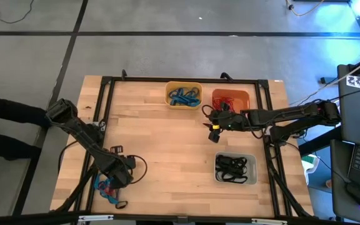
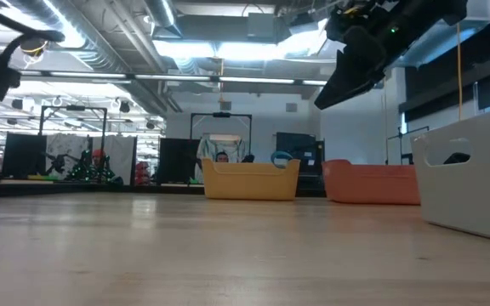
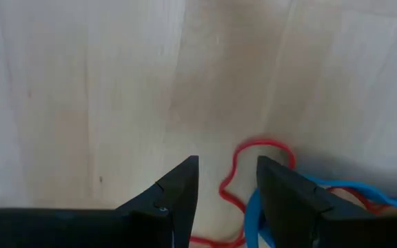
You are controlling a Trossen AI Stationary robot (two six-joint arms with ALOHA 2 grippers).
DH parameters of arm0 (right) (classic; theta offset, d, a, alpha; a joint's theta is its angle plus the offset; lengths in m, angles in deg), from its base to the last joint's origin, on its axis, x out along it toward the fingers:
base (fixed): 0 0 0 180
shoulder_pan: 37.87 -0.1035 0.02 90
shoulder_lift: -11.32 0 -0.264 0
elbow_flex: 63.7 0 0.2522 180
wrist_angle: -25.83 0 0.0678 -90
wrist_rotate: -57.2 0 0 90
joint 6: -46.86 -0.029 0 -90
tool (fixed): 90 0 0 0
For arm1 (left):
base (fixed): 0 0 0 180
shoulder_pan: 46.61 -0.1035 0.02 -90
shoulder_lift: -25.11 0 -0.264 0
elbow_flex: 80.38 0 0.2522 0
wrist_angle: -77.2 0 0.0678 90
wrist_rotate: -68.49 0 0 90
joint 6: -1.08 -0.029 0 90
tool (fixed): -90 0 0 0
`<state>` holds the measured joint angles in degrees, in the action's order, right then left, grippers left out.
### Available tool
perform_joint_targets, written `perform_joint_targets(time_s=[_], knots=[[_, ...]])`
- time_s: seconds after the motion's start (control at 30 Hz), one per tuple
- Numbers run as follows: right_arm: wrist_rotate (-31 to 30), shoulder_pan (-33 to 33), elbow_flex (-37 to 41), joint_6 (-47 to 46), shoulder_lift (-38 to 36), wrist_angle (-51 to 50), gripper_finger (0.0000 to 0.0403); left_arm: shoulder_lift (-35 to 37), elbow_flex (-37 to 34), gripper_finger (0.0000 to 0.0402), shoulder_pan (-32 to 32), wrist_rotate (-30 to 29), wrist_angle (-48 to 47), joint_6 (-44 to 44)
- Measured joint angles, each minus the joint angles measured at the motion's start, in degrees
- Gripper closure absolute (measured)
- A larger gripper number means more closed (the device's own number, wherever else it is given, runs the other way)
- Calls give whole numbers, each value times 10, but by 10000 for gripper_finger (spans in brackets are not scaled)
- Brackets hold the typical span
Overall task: Sort rubber bands into baskets
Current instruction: Put the red rubber band into the orange bin
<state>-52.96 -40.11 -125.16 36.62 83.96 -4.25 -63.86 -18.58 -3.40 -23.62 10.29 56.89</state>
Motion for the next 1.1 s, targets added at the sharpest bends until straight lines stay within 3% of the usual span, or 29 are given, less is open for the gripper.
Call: perform_joint_targets(time_s=[0.17, 0.5, 0.73, 1.1], knots=[[0, 0, 0, 0, 0, 0, 228, 0, -24, 259, 0, 4, 47, -3], [-4, 0, 0, 0, 0, -1, 228, 2, -51, 259, 0, 35, 53, 14], [-4, 0, 0, 0, 0, -1, 228, 1, -53, 263, 0, 38, 76, -24], [-4, 0, 0, 0, 0, -1, 228, 1, -53, 389, 0, 49, 93, -65]])
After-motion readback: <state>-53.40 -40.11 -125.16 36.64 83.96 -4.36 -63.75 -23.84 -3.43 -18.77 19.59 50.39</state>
